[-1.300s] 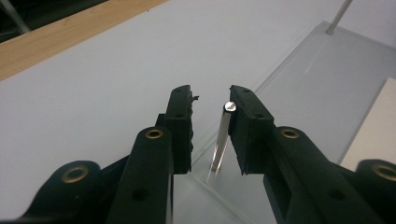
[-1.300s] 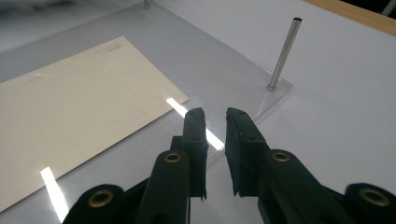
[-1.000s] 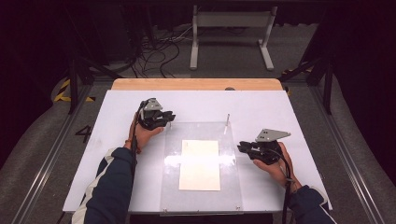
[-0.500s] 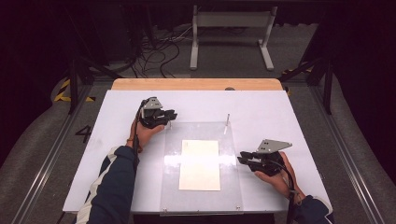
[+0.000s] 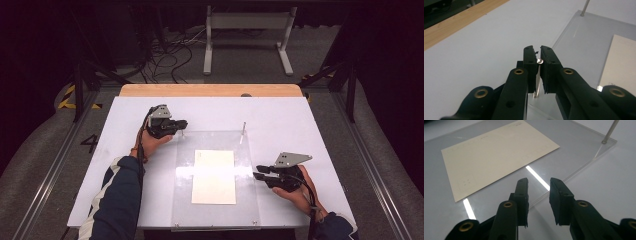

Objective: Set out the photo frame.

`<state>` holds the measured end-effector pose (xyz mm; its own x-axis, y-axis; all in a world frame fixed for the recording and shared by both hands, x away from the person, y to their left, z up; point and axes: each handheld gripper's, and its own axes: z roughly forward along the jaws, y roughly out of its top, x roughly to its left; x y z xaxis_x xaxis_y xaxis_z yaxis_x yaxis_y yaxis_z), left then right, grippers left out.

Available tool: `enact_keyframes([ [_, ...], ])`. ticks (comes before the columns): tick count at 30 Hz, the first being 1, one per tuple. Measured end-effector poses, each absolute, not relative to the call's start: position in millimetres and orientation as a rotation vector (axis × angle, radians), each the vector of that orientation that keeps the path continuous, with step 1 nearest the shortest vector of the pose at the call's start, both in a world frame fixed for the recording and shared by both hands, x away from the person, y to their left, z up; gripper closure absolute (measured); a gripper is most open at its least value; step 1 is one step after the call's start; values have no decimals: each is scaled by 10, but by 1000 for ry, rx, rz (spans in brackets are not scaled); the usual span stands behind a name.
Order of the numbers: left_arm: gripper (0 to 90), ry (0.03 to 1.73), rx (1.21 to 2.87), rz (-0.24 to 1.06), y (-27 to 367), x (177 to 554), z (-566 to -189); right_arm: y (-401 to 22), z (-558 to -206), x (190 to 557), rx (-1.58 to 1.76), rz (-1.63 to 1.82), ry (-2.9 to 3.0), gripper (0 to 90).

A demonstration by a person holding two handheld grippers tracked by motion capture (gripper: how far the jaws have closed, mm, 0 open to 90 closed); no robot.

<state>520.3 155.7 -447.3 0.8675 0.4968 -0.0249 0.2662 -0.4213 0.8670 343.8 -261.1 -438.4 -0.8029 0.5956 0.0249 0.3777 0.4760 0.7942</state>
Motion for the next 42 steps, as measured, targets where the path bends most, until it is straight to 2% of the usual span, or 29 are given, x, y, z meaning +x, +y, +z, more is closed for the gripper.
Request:
enact_keyframes([
  [5,850,553,1993,234,1591,5247,-4518,-2593,-4377,3418,811,1250,2486,702],
  [16,852,641,2020,188,1552,5344,-4470,-2574,-4350,3383,780,1229,2501,712],
  [24,855,722,2016,154,1526,5391,-4452,-2618,-4402,3276,757,1102,2645,729],
  [29,854,711,2013,129,1544,5421,-4458,-2608,-4392,3186,703,1080,2700,732],
  [36,855,733,2013,114,1537,5437,-4452,-2682,-4387,3108,720,1033,2727,824],
  [42,855,727,2023,114,1536,5445,-4446,-2631,-4412,3012,645,925,2815,791],
])
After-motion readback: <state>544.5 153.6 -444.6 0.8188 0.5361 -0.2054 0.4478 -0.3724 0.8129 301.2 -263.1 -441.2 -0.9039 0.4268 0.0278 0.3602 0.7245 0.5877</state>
